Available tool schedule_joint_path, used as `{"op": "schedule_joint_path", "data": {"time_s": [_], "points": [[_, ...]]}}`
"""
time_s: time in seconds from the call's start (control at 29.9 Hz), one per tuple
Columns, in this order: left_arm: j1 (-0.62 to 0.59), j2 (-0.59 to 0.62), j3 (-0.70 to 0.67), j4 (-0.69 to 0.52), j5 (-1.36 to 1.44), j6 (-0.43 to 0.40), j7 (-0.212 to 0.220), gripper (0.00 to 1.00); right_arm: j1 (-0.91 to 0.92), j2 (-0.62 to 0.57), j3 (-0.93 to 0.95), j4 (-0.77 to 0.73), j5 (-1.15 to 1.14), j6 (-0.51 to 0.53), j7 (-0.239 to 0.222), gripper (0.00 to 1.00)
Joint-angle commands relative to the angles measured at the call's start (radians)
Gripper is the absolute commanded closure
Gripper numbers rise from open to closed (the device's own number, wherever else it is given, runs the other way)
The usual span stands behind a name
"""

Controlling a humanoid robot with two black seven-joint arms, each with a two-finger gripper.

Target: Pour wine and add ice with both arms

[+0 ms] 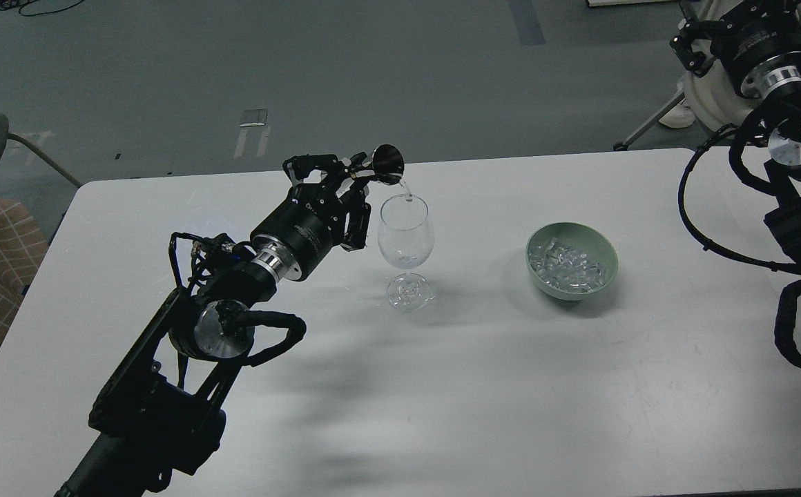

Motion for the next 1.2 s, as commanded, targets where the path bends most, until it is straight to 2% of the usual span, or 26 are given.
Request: {"op": "schedule_joint_path", "data": {"time_s": [0.0, 1.17], "points": [[0.003, 0.005, 0.001, 0.001, 0.001, -0.003, -0.005, 0.85, -0.002, -0.002, -0.001, 0.000, 0.000, 0.002, 0.000, 0.00], [0.007, 0.007, 0.003, 0.003, 0.181, -0.037, -0.026, 0.85, 0.000, -0.002, 0.000, 0.006, 0.000, 0.002, 0.000, 0.00]]}}
